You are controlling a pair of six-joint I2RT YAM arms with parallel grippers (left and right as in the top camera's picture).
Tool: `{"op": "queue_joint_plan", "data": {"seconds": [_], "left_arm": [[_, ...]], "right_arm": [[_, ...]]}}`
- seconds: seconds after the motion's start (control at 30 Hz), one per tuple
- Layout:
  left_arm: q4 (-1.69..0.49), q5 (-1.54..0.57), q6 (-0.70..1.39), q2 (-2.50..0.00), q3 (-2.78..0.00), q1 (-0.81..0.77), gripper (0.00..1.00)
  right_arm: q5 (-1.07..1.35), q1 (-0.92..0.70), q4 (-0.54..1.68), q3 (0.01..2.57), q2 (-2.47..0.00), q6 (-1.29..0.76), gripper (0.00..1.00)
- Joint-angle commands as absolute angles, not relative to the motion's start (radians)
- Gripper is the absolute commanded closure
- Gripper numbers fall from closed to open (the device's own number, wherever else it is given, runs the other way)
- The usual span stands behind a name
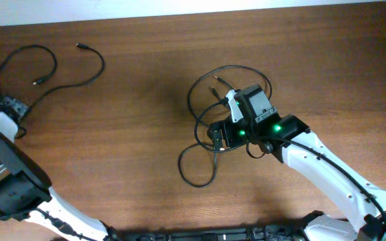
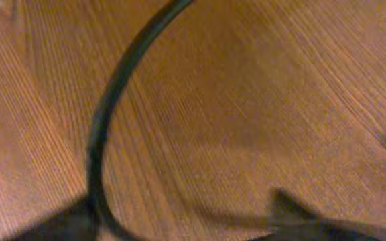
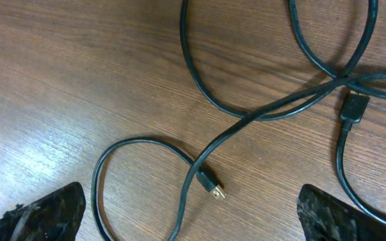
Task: Untangle cables
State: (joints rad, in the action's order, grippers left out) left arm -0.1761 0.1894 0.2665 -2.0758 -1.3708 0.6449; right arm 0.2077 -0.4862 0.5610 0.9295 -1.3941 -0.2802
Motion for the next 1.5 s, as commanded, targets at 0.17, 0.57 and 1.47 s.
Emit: {"op": "queue_joint_plan", "data": {"seconds": [0.17,0.57,1.47], "left_arm": [[-1.053,-0.272,0.372,-1.971,-2.096,0.625,0.01],[-1.304,-0.396,0.023,-1.97,-2.096,-0.042,0.04],[-0.522,-0.377,0.121,-1.522,-1.145,-0.479,0.01]], "right_arm": [[0.251,-0.461,0.563,0.933,-1.385,-0.54,0.01],[-0.016,-0.12,0.97,0.933,-1.015,-0.555,0.01],[-0.184,-0.114,0.98,0.934,-0.712,-0.465,0.01]]}}
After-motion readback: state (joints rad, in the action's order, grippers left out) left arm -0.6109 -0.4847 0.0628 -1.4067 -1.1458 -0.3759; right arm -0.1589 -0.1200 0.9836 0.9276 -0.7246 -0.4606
